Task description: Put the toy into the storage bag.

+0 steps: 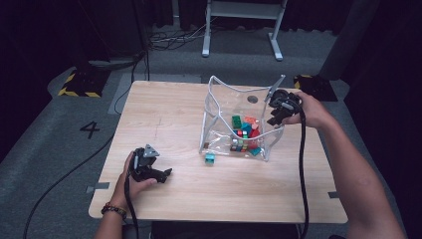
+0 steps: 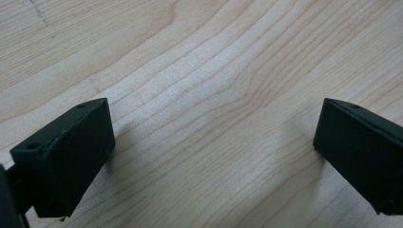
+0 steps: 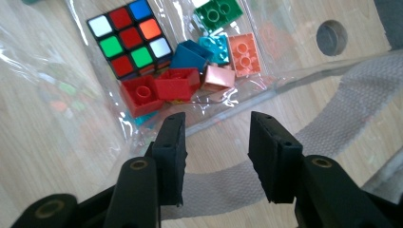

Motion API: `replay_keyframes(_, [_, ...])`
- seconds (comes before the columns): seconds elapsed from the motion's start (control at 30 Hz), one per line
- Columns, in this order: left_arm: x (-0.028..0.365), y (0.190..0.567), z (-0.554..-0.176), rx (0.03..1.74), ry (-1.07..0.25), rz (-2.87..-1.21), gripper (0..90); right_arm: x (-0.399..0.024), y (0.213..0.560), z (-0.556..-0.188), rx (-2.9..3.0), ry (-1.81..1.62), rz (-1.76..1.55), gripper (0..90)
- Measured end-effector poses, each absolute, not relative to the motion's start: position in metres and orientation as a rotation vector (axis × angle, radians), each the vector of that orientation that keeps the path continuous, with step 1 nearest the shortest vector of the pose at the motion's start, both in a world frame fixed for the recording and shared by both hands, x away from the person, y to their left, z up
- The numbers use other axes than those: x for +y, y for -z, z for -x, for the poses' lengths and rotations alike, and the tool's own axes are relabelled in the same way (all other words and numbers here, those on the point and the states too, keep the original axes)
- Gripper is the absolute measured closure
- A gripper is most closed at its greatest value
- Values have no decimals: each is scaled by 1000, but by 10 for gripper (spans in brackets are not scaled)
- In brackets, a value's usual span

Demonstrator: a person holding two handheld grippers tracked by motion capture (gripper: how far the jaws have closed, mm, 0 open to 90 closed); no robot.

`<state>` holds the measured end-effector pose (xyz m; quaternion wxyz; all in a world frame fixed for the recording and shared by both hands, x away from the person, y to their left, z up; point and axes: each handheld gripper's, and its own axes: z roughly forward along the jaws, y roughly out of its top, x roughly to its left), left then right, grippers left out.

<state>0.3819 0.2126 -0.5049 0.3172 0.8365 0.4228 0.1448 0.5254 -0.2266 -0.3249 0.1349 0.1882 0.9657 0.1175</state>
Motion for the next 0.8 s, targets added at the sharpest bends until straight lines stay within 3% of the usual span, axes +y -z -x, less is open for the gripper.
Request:
replay_keyframes(0.4, [213,505,-382,1111,-382,-2204,2,-231,319,-516,2778,-526,-548,560])
replay_keyframes(0.8, [213,505,-382,1115,-376,-2202,2,-243,301,-485,2586,-911,-595,430])
